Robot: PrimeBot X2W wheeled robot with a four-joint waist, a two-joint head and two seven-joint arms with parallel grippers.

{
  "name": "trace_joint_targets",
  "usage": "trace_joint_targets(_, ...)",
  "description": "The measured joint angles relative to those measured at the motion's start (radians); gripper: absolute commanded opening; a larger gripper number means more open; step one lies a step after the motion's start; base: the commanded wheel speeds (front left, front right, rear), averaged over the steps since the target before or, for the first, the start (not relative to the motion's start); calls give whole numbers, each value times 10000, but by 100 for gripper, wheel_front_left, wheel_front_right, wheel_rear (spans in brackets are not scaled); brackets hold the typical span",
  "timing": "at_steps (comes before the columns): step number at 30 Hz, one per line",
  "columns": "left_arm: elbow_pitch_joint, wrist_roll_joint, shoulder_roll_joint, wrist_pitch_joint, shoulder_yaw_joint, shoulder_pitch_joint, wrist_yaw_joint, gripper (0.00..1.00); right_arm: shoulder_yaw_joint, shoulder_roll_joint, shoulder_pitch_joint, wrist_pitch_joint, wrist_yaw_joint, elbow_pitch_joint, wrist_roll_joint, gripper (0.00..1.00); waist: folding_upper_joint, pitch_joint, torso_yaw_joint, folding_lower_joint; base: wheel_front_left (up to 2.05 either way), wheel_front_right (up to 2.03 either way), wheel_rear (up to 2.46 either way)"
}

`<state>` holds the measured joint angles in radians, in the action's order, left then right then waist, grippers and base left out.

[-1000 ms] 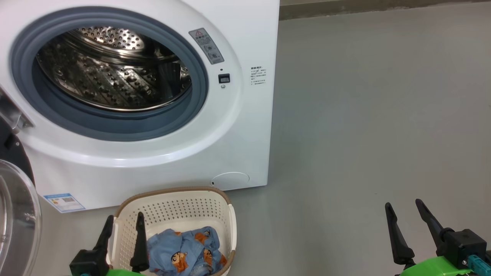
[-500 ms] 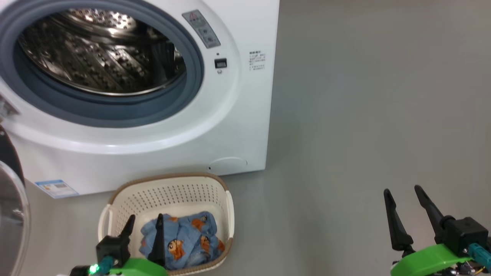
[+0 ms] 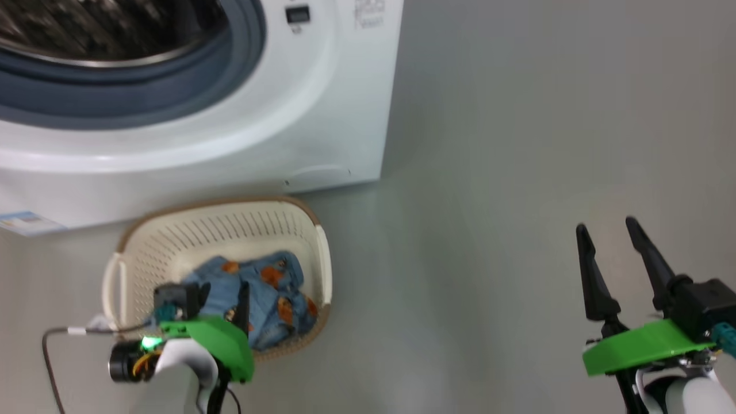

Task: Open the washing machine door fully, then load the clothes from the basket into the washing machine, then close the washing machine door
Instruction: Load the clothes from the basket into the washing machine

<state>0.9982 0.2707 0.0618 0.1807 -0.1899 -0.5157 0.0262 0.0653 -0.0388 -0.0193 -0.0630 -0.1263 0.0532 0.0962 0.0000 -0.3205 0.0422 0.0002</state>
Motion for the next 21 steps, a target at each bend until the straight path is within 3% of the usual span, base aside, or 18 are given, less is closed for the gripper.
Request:
trace_joint_targets(10, 2257, 307, 105, -711, 111, -2455, 263, 100, -44, -13, -1211, -510, 0, 65, 96, 100, 0, -2248, 456, 1, 0, 0, 0)
trace_joint_targets(21, 2792, 1175, 616, -1586, 848, -3483, 155, 100, -330, -27, -2217, -974, 0, -194, 276, 100, 0, -4346, 890, 0, 0, 0, 0)
